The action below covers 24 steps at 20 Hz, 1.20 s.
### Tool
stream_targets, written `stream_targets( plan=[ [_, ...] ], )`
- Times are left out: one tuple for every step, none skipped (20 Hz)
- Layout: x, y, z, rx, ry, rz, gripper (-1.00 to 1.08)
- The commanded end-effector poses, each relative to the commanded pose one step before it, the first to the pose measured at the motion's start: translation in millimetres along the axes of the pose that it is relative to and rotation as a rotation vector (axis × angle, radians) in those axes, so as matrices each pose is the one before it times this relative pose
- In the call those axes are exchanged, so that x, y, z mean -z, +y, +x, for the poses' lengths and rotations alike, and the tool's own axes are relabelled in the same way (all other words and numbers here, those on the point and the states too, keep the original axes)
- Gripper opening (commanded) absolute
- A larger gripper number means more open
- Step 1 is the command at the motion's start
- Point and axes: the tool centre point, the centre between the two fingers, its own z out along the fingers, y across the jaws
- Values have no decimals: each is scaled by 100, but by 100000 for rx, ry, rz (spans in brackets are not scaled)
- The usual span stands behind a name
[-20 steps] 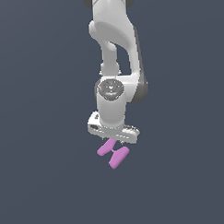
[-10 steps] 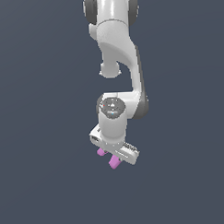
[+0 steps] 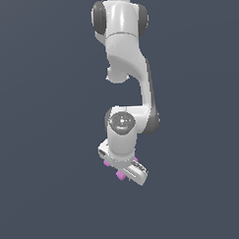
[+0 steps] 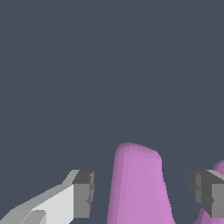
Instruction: Pick up the object and move it to a goal position.
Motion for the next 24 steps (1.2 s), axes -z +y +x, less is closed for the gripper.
stream_targets(
  plan=[
    [-155,-129,144,-1048,396,198,68],
    [-13,-8,7,-65,21,10,68],
    [40,60,-72,431,-192,-104,68],
    [-33,-3,-1,0,0,0,68],
    [-98,-10,-4,0,0,0,68],
    [-164,-16,-8,0,0,0,68],
    [-206,14,19,-62,26,15,68],
    [-272,9,14,-62,26,16,68],
    [-361,-31,-22,0,0,0,68],
    [-388,27,25,-108,41,30,68],
    [-405,3,-1,-63,22,19,68],
    [-362,-26,-30,0,0,0,68],
    [-266,30,18,-89,29,28,68],
    [-231,-15,-22,0,0,0,68],
    [-143,25,15,-63,20,20,68],
    [-99,-6,-10,0,0,0,68],
    [-33,-2,-3,0,0,0,68],
    [0,0,0,0,0,0,-100],
    [0,0,0,0,0,0,-100],
    [0,0,0,0,0,0,-100],
    [0,0,0,0,0,0,-100],
    [0,0,0,0,0,0,-100],
    [0,0,0,0,0,0,-100],
    [0,0,0,0,0,0,-100]
  ],
)
